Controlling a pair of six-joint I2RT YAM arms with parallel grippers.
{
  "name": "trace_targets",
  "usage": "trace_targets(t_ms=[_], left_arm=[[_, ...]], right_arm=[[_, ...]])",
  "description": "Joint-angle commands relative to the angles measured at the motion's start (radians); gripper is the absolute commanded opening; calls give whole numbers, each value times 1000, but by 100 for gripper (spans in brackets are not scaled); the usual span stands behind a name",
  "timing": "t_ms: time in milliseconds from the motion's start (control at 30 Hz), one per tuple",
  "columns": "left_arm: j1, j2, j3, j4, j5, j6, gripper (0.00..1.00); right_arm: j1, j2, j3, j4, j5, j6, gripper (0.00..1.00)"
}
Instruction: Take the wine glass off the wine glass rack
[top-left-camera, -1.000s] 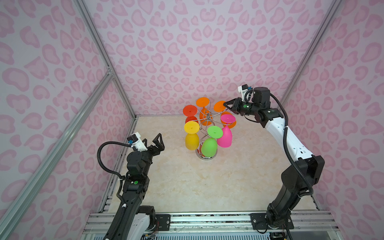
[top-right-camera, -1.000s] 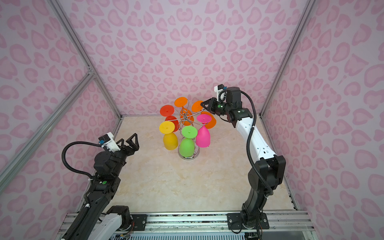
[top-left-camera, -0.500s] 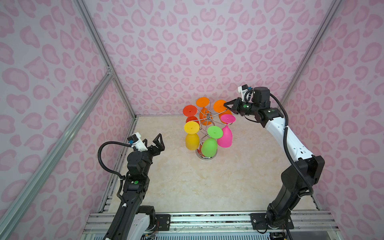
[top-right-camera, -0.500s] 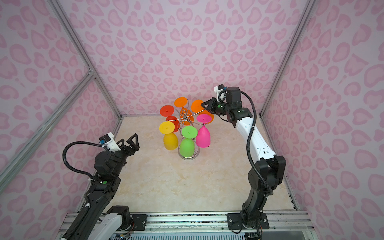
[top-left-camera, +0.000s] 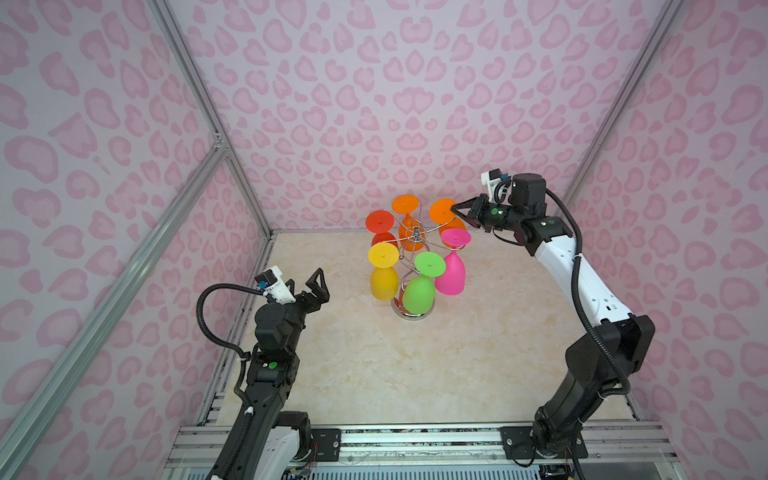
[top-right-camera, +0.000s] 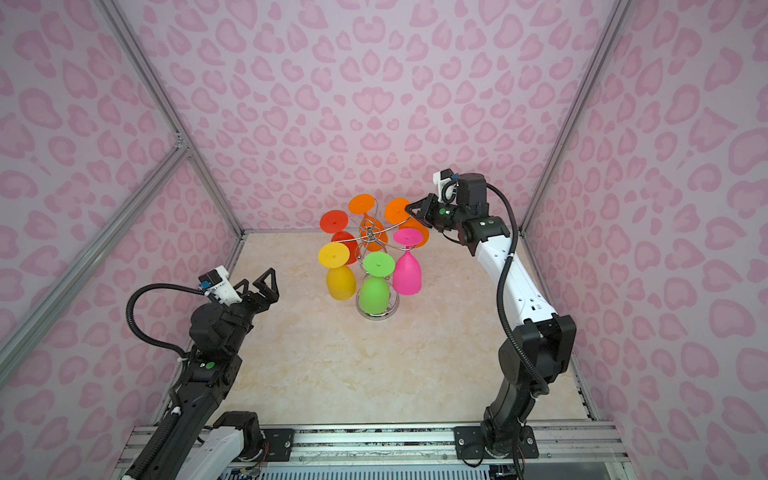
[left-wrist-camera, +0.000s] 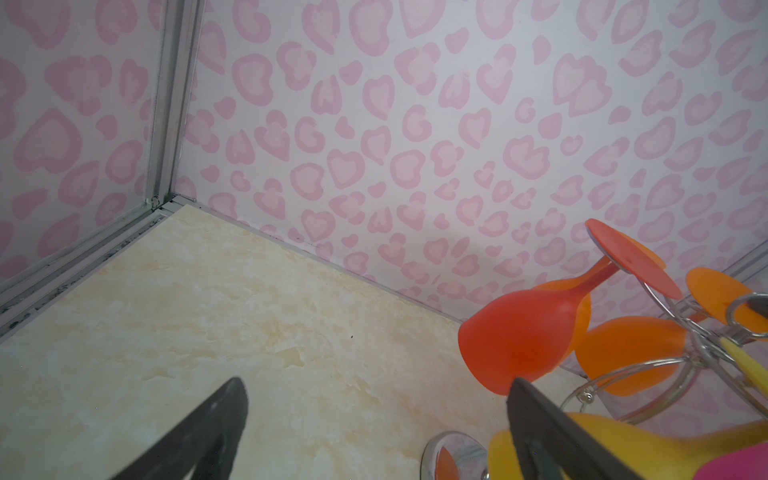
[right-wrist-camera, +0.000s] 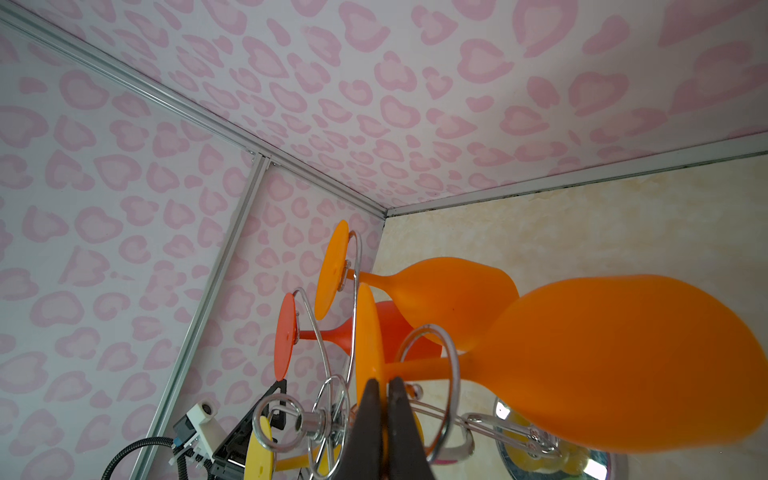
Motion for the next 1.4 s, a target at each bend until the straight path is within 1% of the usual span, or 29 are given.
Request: trace_targets(t_ms=[0, 467, 933, 1367], left_arm=[[0, -5, -2, 20, 0, -5, 99], [0, -3, -5, 20, 0, -7, 99], [1, -6, -1, 18, 2, -5, 99], [1, 5, 2, 23, 5, -7, 99]], right_arm=[[-10, -12, -30, 58, -17, 31, 0], [-24, -65, -132, 143, -55, 93, 0], [-24, -95, -141, 145, -51, 100, 0], [-50, -96, -147, 137, -41, 99, 0]])
